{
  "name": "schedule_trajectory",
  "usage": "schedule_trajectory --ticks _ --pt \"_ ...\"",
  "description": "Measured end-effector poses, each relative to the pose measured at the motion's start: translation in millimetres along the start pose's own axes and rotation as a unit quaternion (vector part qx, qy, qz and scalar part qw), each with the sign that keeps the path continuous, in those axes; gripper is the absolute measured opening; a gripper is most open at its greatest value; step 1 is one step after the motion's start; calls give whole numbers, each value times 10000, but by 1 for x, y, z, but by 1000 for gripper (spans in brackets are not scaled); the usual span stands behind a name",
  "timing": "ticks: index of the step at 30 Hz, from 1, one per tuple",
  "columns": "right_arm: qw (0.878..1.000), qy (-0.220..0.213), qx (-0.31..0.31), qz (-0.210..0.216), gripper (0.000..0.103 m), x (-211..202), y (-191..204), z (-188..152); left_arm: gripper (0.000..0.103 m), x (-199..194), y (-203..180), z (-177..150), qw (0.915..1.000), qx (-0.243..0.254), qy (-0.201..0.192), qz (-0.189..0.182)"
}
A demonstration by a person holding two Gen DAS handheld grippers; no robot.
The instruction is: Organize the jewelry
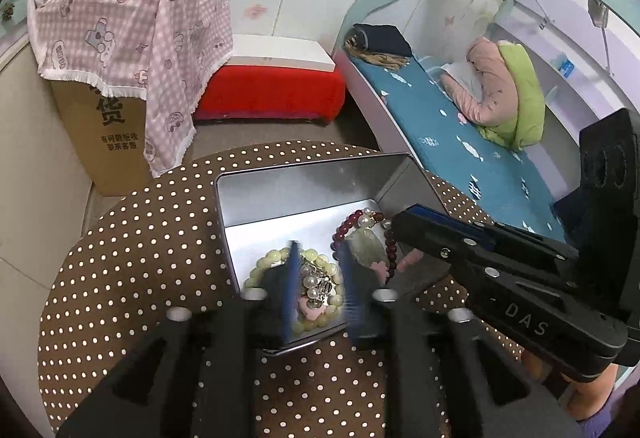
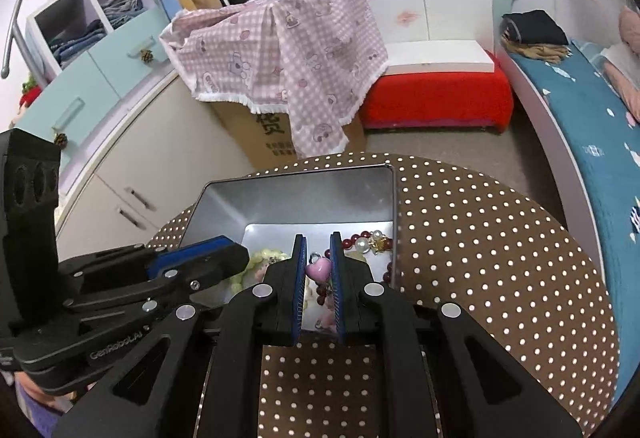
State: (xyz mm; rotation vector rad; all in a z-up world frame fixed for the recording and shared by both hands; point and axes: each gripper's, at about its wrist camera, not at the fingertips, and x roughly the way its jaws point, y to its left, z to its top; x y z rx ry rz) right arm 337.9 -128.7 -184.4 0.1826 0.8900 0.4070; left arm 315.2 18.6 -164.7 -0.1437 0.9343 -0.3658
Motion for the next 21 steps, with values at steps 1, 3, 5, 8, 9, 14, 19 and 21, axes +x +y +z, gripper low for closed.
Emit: schedule_trajectory --ticks 1,3,5,8,9,14,19,21 --pt "10000 -42 21 6 14 -3 0 0 35 -3 -2 -1 10000 -3 -44 -13" --pt "10000 -91 33 13 14 -8 0 -1 40 -9 -6 -3 9999 2 -109 0" --pt "9998 -172 59 24 14 -16 0 -3 45 -17 -8 -4 9999 -7 -166 -20" --pt "9996 -274 47 -16 14 -30 2 -5 51 -31 -10 -8 9996 -42 -289 -53" --pt "9994 -353 28 -46 14 -38 5 -6 56 -36 -11 -9 9994 -58 -333 -39" --pt "9970 -704 -1 -320 53 -82 12 -17 65 -70 -14 -20 9974 -83 -692 178" --pt "9936 -959 -250 -547 61 -126 28 -35 80 -113 -23 -42 9918 -49 -1140 569" --pt "9920 -1014 -342 -663 65 -141 36 -46 85 -126 -28 -50 9913 9 -1172 597"
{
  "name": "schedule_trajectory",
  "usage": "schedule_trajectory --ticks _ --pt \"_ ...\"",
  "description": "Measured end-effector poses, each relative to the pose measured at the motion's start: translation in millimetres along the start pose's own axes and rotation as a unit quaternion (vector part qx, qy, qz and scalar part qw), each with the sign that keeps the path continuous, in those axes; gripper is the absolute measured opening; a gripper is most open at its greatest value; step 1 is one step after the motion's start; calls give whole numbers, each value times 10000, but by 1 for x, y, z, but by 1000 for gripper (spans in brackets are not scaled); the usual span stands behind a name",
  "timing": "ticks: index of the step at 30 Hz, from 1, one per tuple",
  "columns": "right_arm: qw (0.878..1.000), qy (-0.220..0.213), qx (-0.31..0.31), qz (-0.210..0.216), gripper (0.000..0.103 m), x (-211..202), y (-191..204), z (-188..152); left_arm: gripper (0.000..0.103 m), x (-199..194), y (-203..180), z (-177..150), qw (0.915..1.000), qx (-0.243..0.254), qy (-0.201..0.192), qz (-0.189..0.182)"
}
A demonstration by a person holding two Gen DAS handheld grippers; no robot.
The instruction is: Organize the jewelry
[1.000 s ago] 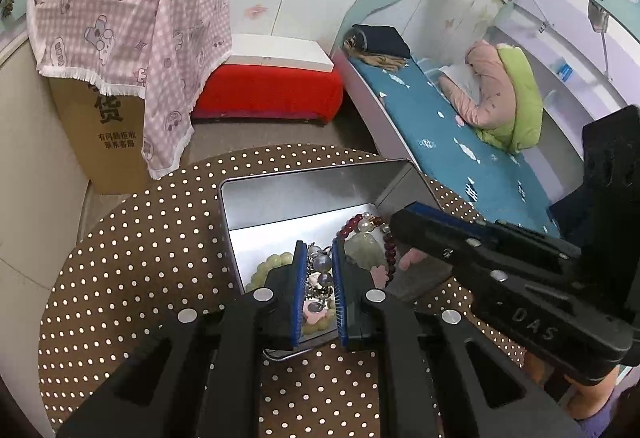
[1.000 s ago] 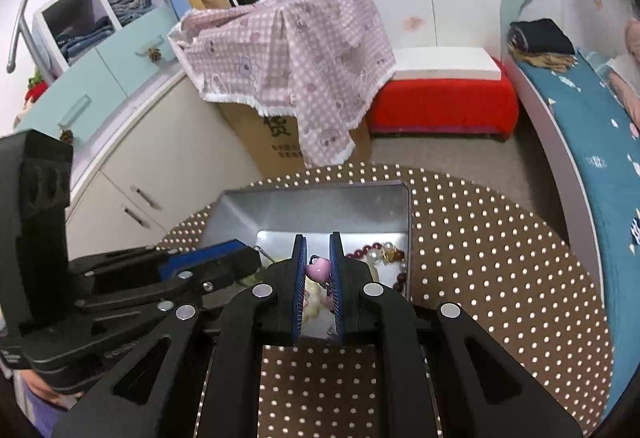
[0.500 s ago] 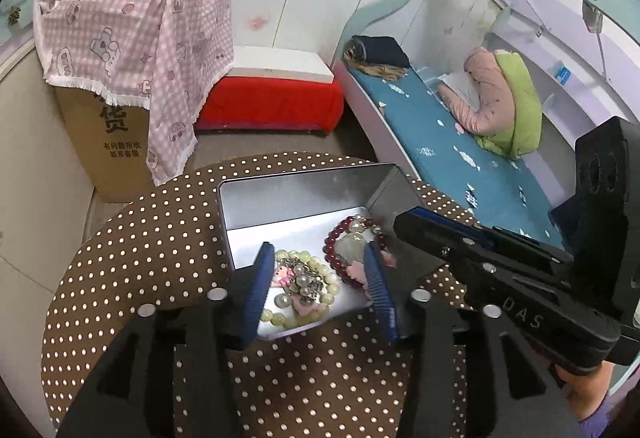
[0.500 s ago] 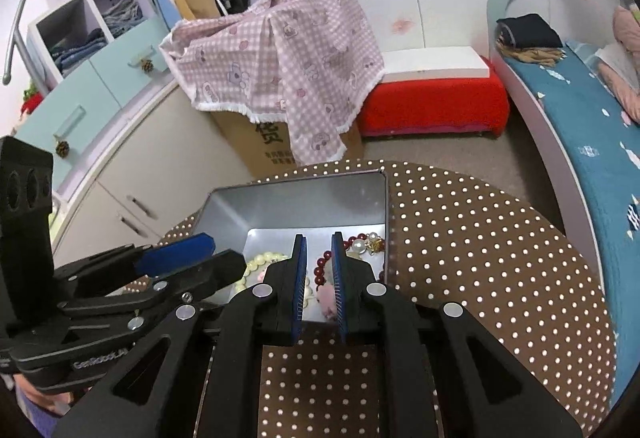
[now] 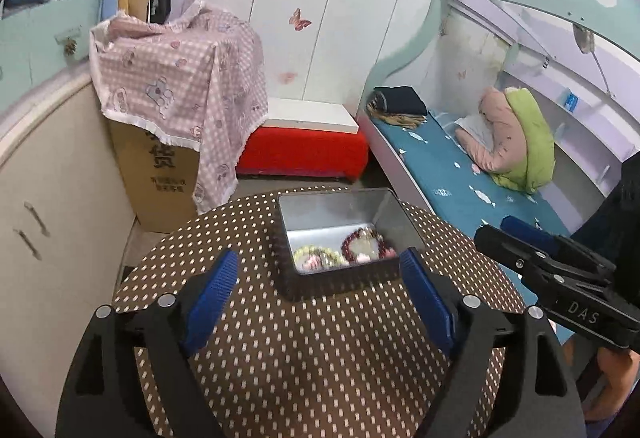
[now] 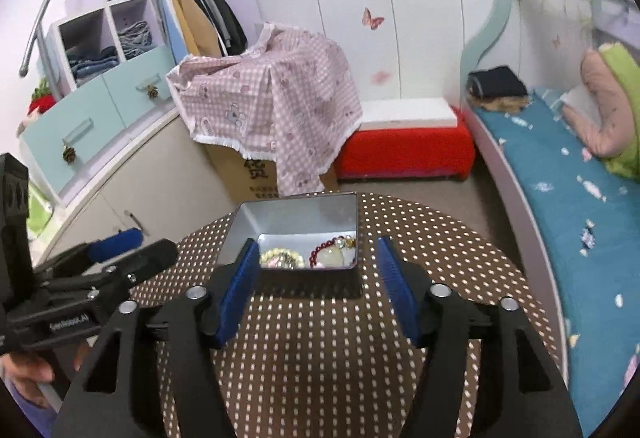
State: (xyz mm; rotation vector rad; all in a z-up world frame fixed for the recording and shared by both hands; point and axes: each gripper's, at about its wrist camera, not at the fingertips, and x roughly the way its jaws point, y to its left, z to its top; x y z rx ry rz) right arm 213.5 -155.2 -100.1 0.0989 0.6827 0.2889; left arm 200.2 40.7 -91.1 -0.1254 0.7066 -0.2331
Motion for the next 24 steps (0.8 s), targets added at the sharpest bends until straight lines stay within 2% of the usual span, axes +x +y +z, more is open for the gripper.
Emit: schedule_trajectory --ticks 3,9,12,24 --pt "9999 -63 -76 76 72 -26 9 -12 89 -25 -9 -11 9996 117 -191 151" --pt "9993 -289 -201 96 74 -72 23 -33 89 -62 -21 -29 9981 288 -388 379" --pt "9984 -472 -309 43 75 -95 32 -40 96 -80 -28 -38 9966 384 -534 497" --pt "9928 -1013 -599 -243 81 -159 54 -56 96 -138 -52 -58 9867 591 -1296 780"
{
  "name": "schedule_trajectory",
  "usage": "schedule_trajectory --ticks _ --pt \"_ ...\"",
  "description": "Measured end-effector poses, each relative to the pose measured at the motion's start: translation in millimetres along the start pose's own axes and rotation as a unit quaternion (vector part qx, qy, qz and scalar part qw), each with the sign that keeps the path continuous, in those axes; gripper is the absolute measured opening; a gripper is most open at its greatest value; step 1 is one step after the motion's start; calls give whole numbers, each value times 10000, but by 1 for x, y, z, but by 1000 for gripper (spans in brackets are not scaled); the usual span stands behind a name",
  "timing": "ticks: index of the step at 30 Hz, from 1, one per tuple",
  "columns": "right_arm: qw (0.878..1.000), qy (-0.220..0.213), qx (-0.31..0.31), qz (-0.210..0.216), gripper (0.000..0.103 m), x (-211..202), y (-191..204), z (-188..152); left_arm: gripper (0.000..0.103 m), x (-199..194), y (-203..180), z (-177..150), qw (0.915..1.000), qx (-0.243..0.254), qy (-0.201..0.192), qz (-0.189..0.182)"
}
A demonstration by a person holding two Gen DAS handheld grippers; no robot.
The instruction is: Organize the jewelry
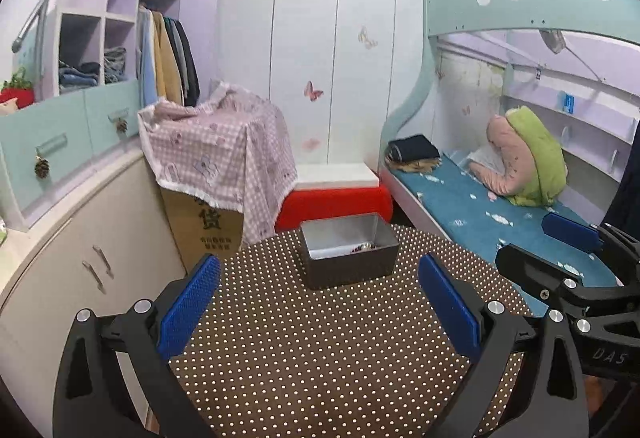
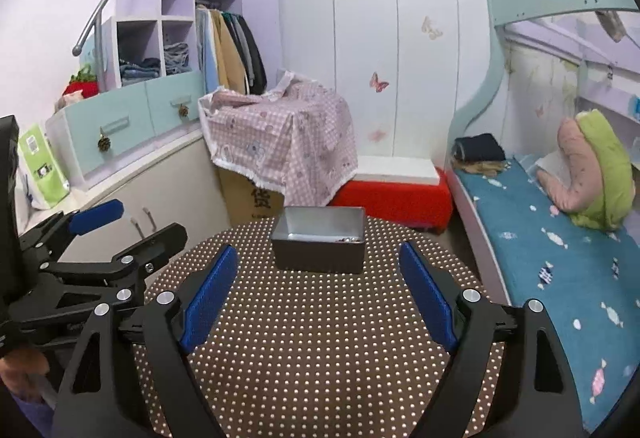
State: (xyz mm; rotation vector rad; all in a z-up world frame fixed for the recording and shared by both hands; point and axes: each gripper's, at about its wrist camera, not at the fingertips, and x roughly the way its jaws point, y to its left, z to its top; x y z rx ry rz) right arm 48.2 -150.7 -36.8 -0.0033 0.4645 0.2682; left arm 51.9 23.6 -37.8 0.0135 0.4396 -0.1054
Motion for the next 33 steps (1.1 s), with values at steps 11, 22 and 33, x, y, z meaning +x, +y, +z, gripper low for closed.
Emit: schedule_trajectory --ticks 11,22,33 --pt "9981 -511 -171 -283 83 -48 11 5 96 -39 -6 3 9980 8 -607 166" --pt "9959 -737 -233 -469 85 -66 12 8 96 -52 -11 6 9963 0 -845 145" --pt "9959 -747 -194 -462 85 -60 10 9 96 -47 -12 10 9954 70 -931 237"
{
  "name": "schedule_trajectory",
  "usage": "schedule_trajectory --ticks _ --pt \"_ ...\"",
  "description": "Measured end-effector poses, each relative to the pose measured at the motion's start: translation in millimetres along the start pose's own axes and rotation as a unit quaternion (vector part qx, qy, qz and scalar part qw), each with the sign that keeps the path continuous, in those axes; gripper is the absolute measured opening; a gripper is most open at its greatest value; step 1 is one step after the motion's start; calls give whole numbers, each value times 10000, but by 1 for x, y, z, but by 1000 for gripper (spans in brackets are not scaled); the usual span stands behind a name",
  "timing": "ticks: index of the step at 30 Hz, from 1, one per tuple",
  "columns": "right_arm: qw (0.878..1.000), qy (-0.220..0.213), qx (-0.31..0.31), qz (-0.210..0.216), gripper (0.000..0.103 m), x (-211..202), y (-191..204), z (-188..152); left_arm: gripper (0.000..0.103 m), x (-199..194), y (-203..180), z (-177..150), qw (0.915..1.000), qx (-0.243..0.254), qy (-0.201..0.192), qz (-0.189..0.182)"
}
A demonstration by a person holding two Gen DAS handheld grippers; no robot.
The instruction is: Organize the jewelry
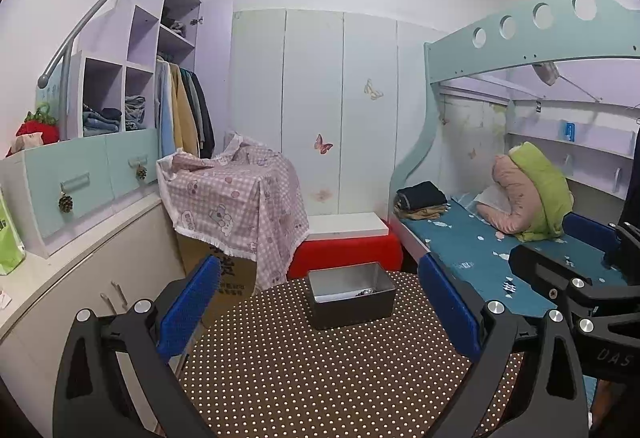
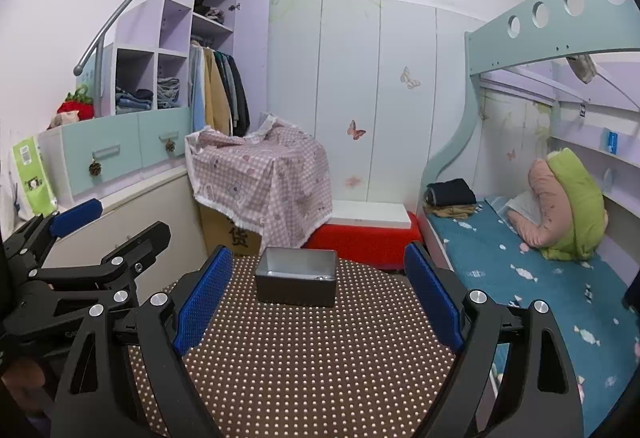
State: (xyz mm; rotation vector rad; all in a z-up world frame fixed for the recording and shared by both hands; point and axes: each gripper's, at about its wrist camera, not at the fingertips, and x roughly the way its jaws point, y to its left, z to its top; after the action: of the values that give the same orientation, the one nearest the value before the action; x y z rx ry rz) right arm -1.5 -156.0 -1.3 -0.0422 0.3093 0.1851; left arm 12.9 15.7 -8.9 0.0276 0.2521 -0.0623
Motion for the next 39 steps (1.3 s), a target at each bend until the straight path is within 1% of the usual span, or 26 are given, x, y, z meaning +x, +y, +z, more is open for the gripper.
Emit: schedule_trajectory --ticks 12,39 --pt "10000 58 43 32 85 11 -6 3 96 4 1 -1 9999 -12 -121 -6" --pt "9999 127 112 20 85 20 -9 -4 96 9 -4 -4 9999 91 -73 27"
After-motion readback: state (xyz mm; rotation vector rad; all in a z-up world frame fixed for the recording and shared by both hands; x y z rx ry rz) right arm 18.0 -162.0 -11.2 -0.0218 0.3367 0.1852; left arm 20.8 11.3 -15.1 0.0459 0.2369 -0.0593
